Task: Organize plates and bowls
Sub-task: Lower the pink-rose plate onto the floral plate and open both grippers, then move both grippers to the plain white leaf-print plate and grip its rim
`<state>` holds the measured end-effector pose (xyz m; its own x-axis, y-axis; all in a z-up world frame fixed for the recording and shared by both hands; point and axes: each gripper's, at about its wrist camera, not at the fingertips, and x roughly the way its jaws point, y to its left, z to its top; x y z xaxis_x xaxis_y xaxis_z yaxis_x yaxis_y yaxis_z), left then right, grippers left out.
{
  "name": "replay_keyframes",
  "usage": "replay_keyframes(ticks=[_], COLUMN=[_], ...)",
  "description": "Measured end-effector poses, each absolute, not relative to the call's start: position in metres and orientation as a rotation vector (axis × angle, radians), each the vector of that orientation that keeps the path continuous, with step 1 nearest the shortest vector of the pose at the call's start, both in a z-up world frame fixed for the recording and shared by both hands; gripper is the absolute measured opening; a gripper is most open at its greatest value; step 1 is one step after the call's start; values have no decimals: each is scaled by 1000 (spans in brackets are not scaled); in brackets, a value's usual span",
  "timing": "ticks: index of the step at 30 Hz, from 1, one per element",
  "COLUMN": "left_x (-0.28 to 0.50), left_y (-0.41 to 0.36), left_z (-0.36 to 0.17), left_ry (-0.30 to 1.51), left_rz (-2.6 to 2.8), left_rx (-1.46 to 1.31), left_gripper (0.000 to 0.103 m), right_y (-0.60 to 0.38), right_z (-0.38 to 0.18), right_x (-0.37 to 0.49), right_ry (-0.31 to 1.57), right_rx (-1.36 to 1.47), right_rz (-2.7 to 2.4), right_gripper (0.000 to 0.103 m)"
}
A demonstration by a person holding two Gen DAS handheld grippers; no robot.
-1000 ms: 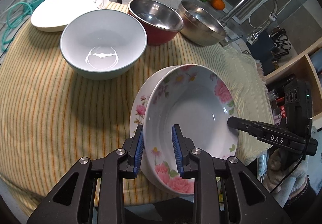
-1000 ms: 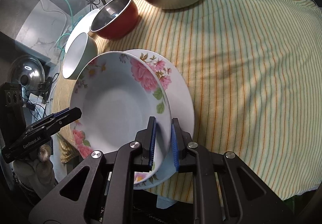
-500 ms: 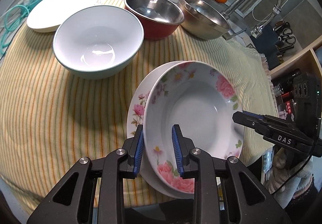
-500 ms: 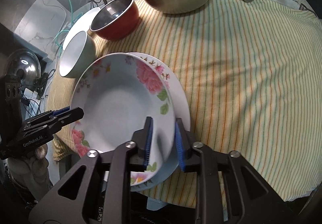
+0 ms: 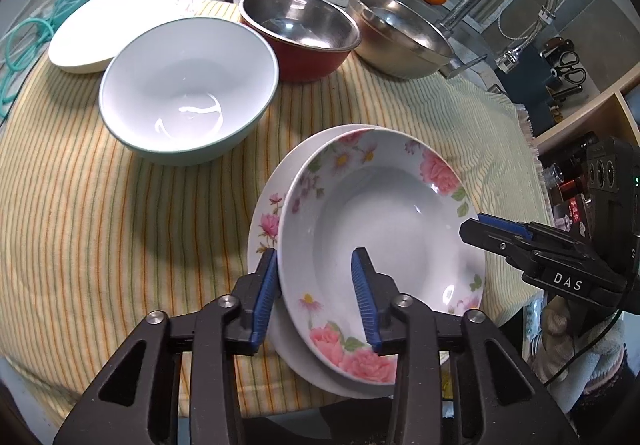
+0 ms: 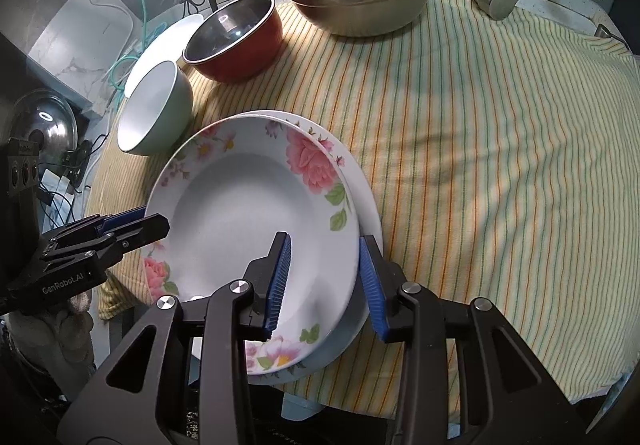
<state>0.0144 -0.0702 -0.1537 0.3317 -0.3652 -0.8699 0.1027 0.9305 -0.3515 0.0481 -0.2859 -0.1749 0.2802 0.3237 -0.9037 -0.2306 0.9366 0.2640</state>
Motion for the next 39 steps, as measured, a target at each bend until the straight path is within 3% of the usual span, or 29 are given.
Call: replay_keyframes(ticks=[6, 8, 12, 14, 18, 39], left_x=[14, 13, 12, 11, 8, 14], left_y=[-69, -67, -61, -57, -45, 81], left_z=[-153, -150, -144, -141, -136, -114], left_ry=[1192, 1182, 1161, 1149, 1133, 1030], left_rz=[-312, -314, -317, -317, -307, -134], left_rx=[-253, -255, -258, -262, -277, -412], left_gripper=[37, 37, 37, 38, 45, 45], right_y=[-283, -284, -284, -282, -274, -164], right_z=[-171, -168, -160, -155, -145, -88], right_x=[47, 46, 46, 46, 46, 84], right_ry=[1213, 1203, 1185, 1170, 1142, 1034], right_rx=[75, 78, 95, 99, 106, 126], right_rz=[371, 363, 364, 367, 381, 591], right_gripper=[49, 59, 62, 72, 73, 73])
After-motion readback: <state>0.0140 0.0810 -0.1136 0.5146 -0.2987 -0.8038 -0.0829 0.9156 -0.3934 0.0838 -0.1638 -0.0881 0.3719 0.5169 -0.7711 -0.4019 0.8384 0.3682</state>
